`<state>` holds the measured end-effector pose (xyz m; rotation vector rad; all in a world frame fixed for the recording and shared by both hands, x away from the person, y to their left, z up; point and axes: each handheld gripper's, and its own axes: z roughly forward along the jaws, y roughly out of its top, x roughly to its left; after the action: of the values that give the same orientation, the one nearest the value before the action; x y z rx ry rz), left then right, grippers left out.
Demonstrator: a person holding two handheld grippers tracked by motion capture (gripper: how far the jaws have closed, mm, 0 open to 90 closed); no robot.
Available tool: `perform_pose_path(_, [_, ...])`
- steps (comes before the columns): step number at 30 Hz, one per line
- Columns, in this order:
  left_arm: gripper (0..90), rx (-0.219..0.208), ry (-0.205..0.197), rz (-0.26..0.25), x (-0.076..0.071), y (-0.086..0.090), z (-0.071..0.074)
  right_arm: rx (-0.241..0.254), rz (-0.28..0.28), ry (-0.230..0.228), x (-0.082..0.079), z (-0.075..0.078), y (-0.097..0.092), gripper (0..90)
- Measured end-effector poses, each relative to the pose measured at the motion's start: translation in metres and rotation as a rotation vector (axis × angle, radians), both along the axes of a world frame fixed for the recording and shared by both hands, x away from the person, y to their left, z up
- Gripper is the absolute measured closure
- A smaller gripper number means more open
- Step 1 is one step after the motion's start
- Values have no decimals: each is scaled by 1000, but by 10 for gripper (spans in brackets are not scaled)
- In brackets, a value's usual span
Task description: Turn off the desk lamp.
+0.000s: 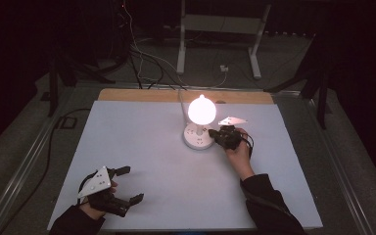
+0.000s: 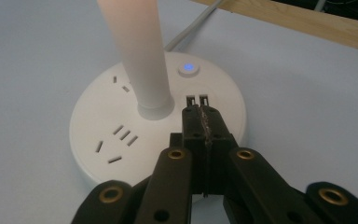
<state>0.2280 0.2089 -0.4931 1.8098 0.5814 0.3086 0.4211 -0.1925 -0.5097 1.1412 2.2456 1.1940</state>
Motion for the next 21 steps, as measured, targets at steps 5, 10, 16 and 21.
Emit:
perform_pose_path(5, [5,1,-1,-1,0,0,0,-1,-2,-11,-1,-1,1,900])
perform_pose_path(10, [5,1,-1,-1,0,0,0,-8,1,-10,0,0,1,900])
perform_pose_path(16, [5,2,-1,-4,0,-1,0,-25,-5,-25,-2,-1,3,900])
perform_pose_path(21, [5,3,-2,-4,0,-1,0,-17,-16,-19,-3,2,2,900])
